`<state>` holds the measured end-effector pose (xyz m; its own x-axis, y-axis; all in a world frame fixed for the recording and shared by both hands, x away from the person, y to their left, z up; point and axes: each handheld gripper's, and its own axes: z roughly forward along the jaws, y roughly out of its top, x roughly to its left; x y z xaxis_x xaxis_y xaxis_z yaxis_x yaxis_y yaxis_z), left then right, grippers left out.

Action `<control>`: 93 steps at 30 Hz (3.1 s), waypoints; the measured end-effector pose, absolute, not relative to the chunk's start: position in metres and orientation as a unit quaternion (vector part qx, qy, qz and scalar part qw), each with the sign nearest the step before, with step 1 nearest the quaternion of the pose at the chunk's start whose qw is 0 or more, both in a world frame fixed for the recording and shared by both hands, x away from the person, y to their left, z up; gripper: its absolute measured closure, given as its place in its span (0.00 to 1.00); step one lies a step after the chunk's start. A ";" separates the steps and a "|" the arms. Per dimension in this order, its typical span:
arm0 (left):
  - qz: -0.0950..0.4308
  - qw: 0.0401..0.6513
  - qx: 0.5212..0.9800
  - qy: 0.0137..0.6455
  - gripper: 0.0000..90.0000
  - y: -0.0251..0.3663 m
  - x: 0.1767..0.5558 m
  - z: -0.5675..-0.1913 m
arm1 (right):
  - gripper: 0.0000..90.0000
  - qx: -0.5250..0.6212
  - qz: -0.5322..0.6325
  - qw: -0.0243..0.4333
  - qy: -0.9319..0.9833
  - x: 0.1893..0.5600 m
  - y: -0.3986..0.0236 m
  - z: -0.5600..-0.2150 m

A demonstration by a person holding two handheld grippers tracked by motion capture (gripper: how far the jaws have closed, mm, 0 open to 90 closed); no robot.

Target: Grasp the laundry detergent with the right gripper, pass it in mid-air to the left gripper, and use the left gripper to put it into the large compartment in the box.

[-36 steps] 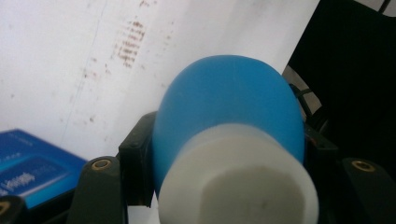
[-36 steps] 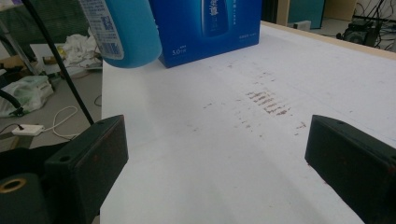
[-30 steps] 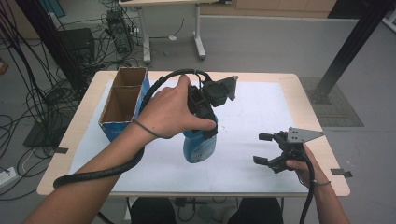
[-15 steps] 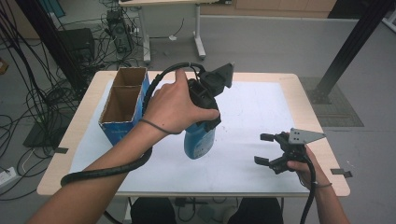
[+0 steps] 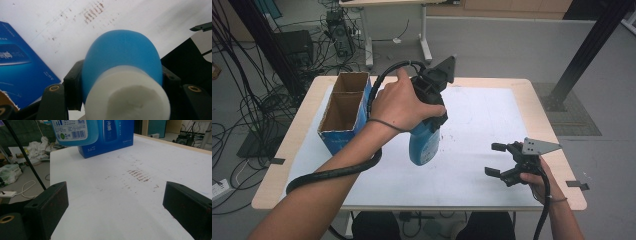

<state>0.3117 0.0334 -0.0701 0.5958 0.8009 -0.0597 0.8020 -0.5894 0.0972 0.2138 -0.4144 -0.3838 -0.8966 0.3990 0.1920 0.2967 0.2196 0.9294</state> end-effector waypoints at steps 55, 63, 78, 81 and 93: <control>0.021 0.069 0.837 0.543 0.42 0.081 0.338 0.023 | 0.06 0.234 0.599 0.060 0.763 0.206 -0.416 -0.394; 0.026 0.067 0.818 0.571 0.42 0.099 0.345 0.027 | 0.06 0.237 0.598 0.060 0.763 0.207 -0.416 -0.396; 0.026 0.061 0.787 0.614 0.42 0.128 0.362 0.033 | 0.06 0.241 0.598 0.061 0.762 0.207 -0.418 -0.398; 0.025 0.061 0.780 0.622 0.42 0.134 0.365 0.034 | 0.06 0.241 0.598 0.061 0.762 0.207 -0.417 -0.398; 0.028 0.052 0.757 0.651 0.42 0.154 0.376 0.043 | 0.06 0.241 0.600 0.060 0.760 0.208 -0.415 -0.399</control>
